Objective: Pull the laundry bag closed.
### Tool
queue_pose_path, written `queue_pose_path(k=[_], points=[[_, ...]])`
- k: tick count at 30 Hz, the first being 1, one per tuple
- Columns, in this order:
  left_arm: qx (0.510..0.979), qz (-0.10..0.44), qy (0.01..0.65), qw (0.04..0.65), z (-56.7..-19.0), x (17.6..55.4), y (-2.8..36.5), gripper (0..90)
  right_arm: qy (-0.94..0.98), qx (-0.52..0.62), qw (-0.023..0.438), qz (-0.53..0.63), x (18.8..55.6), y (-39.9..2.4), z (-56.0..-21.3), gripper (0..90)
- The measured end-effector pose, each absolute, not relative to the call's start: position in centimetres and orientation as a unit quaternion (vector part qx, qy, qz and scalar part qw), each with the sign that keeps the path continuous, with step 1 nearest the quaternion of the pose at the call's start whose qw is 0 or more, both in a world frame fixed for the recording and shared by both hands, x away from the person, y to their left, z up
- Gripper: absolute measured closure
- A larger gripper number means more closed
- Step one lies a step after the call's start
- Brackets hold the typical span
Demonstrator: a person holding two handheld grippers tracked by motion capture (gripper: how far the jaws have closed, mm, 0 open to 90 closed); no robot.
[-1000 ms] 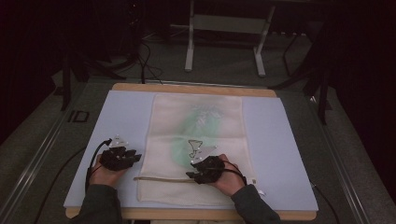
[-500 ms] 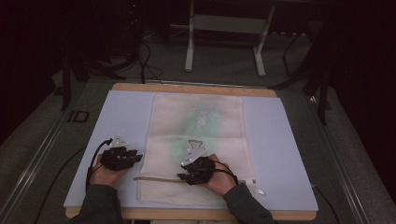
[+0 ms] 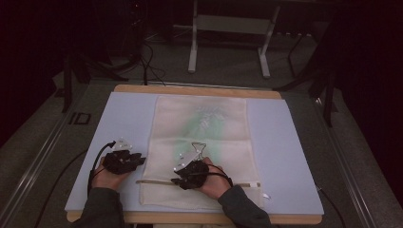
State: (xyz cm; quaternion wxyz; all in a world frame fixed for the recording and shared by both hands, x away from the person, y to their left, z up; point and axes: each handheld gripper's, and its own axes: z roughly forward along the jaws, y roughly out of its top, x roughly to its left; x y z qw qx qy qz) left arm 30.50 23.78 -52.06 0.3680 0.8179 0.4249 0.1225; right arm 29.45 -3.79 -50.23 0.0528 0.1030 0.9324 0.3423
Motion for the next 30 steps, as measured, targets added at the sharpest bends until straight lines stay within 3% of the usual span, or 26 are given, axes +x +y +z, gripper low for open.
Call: queue_pose_path(k=[9,17,30], points=[[0.819,0.118,0.411,0.382,-51.9,30.4,23.8,75.1,0.935,0.081,0.049,0.343,29.1,-1.5,-50.8,72.9],[0.826,0.102,0.392,0.393,-51.8,30.3,23.7,89.1,0.935,0.067,0.047,0.344,28.9,0.3,-50.9,78.6],[0.828,0.097,0.392,0.389,-51.8,30.3,23.7,89.1,0.937,0.037,0.048,0.343,28.7,3.5,-51.1,88.4]])
